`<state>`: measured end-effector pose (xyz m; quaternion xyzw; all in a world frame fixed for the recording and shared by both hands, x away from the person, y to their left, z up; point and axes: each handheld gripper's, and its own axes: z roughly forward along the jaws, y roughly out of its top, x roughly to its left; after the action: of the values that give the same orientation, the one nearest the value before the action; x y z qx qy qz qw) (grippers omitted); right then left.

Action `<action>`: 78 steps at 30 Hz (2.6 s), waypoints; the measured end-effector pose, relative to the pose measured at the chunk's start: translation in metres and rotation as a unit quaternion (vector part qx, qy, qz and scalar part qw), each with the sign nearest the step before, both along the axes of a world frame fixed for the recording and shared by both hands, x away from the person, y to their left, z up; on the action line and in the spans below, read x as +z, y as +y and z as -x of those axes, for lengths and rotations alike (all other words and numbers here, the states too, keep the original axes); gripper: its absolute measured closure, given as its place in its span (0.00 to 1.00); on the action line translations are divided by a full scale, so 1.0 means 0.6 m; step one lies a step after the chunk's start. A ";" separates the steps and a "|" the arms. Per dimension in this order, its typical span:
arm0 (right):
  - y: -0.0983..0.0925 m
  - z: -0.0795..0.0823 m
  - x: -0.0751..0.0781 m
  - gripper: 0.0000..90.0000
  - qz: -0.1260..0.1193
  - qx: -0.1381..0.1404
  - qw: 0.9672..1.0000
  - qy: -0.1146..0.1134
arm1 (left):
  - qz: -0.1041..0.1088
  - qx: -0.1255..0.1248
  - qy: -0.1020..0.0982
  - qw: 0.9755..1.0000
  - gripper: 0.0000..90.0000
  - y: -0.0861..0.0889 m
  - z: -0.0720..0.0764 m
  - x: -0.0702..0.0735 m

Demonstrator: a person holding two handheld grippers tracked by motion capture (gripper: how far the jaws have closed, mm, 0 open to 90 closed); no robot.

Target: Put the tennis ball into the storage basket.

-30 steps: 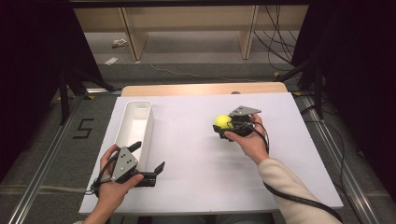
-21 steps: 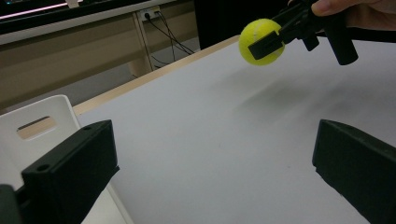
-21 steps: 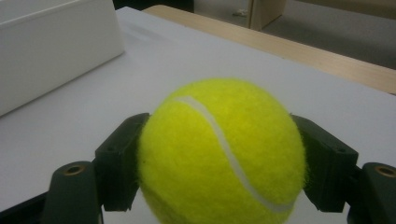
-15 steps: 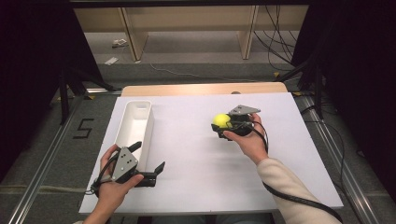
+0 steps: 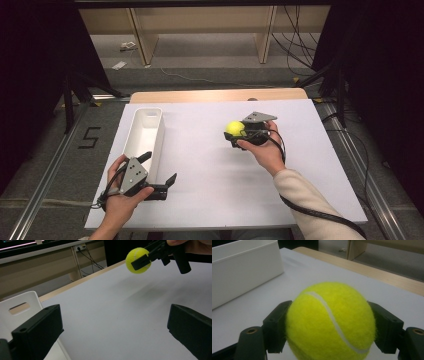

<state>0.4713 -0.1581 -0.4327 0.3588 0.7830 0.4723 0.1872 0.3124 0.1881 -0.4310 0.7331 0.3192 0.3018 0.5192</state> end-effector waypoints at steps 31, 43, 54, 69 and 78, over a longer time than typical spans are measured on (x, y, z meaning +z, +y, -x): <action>0.026 0.004 0.009 0.30 -0.003 0.015 1.000 -0.004 | 0.001 0.000 0.000 1.000 0.00 0.000 0.000 0.000; 0.035 0.005 0.012 0.30 -0.005 0.020 1.000 -0.006 | 0.002 0.000 0.000 1.000 0.00 0.000 -0.001 0.000; 0.049 0.005 0.014 0.30 -0.007 0.025 1.000 -0.007 | 0.002 0.000 -0.001 1.000 0.00 0.000 -0.001 0.001; 0.067 0.005 0.020 0.30 -0.009 0.035 0.999 -0.011 | 0.002 0.000 -0.001 1.000 0.00 0.000 -0.001 0.000; 0.078 0.006 0.023 0.30 -0.011 0.041 0.999 -0.012 | 0.002 0.000 -0.001 1.000 0.00 0.000 -0.001 0.001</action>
<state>0.4677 -0.1112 -0.4189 0.3229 0.7894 0.4925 0.1731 0.3129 0.1879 -0.4306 0.7319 0.3190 0.3020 0.5209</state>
